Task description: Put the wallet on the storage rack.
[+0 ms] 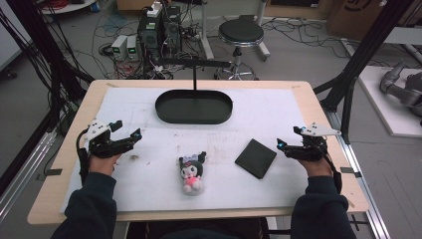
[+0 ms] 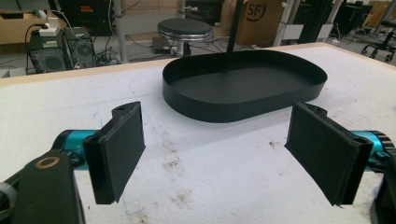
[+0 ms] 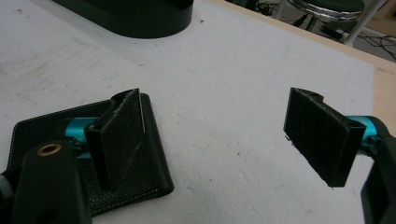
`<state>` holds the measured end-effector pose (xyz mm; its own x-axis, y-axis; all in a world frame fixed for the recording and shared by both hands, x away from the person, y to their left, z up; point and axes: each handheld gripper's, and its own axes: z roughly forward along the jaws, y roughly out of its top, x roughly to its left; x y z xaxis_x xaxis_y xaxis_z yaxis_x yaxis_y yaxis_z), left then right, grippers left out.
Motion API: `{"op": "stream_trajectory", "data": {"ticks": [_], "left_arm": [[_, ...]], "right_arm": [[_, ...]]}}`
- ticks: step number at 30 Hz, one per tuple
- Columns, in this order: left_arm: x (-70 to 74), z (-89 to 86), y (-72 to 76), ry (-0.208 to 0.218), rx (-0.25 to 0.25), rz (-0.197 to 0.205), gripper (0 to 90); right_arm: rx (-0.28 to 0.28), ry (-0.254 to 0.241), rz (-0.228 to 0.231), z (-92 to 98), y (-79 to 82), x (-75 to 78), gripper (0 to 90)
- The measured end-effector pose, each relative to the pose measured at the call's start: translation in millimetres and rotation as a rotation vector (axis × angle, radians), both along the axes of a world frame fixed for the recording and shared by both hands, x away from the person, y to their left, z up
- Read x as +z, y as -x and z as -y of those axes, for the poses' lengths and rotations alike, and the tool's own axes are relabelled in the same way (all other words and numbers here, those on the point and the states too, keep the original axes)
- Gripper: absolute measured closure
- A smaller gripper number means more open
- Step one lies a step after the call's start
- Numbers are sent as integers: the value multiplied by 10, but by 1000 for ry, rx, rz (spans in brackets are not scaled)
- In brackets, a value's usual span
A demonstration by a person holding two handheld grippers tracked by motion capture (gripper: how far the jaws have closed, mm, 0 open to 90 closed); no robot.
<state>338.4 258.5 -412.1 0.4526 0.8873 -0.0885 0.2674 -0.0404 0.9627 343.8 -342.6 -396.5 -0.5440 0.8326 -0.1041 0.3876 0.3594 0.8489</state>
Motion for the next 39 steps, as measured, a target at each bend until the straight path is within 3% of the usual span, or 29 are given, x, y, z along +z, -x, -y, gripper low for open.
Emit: {"op": "stream_trajectory", "data": {"ticks": [3, 10, 11, 21, 24, 25, 27, 28, 30, 31, 37, 39], "left_arm": [[1, 1, 10, -4, -7, 3, 190], [-14, -19, 8, -2, -3, -10, 195], [-18, -16, 3, 1, -1, -13, 197], [-46, 21, -13, -11, -10, -35, 200], [-51, 23, -13, -15, -10, -44, 202], [-54, 24, -13, -14, -9, -45, 202], [-58, 25, -16, -17, -11, -48, 203], [-61, 31, -16, -14, -11, -51, 204], [-64, 35, -19, -20, -12, -55, 204], [-67, 36, -21, -19, -11, -56, 205], [-75, 32, -29, -17, -8, -64, 207], [-74, 27, -30, -19, -8, -66, 208]], "right_arm": [[13, 7, -18, -16, -4, -16, 204], [76, 11, -106, -61, -55, -145, 217], [118, 26, -144, -91, -78, -203, 304], [201, 95, -264, -228, -191, -391, 353], [207, 66, -295, -212, -216, -412, 361], [211, 9, -329, -170, -238, -445, 387], [211, -18, -339, -149, -245, -466, 392], [217, -95, -369, -84, -270, -522, 399], [217, -97, -371, -82, -269, -522, 404], [230, -98, -376, -92, -269, -514, 500], [231, -114, -397, -81, -271, -500, 564], [229, -103, -387, -81, -260, -479, 650]]}}
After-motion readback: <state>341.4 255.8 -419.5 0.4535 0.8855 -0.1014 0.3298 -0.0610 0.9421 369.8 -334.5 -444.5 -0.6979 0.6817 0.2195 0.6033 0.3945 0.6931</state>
